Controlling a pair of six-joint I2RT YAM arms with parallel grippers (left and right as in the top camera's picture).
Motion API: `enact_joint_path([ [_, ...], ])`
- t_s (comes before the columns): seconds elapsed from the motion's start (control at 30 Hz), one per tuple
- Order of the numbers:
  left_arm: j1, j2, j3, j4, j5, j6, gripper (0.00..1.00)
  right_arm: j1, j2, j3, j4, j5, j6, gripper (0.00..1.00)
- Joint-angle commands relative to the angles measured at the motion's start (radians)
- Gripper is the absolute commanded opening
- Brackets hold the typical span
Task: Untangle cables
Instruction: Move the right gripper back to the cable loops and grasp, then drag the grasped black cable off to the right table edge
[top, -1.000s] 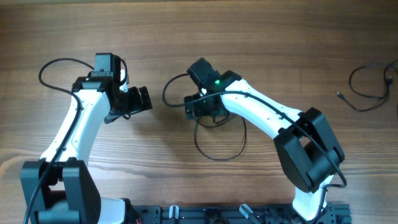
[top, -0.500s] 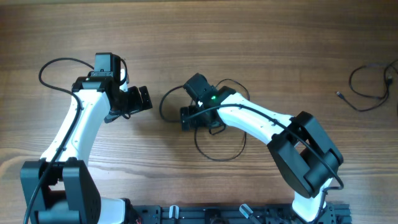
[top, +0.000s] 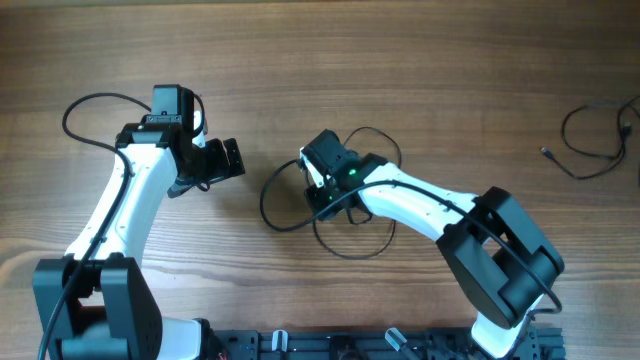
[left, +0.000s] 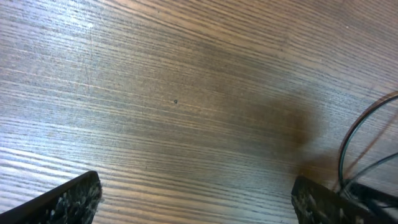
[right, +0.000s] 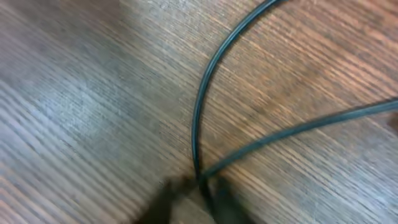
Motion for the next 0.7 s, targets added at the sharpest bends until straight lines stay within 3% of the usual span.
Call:
enact_joint_path([
  [0.0,-0.002,-0.023,0.008,0.002,-0.013,0.024,1.0,0.006,0.089,-0.089,-0.015,0.006,0.118,0.05],
  [0.3,-0.003,-0.023,0.008,0.002,-0.013,0.024,1.0,0.006,0.089,-0.089,-0.016,0.015,0.126,0.08],
  [0.33,-0.003,-0.023,0.008,0.002,-0.013,0.024,1.0,0.006,0.089,-0.089,-0.016,0.015,0.126,0.12],
  [0.37,-0.003,-0.023,0.008,0.002,-0.013,0.024,1.0,0.006,0.089,-0.089,-0.016,0.014,0.122,0.04],
  [0.43,-0.003,-0.023,0.008,0.003,-0.013,0.024,1.0,0.006,0.084,-0.083,-0.023,0.014,0.1,0.04],
  [0.67,-0.003,-0.023,0.008,-0.001,-0.013,0.024,1.0,-0.016,-0.142,0.046,-0.241,0.107,0.06,0.05],
])
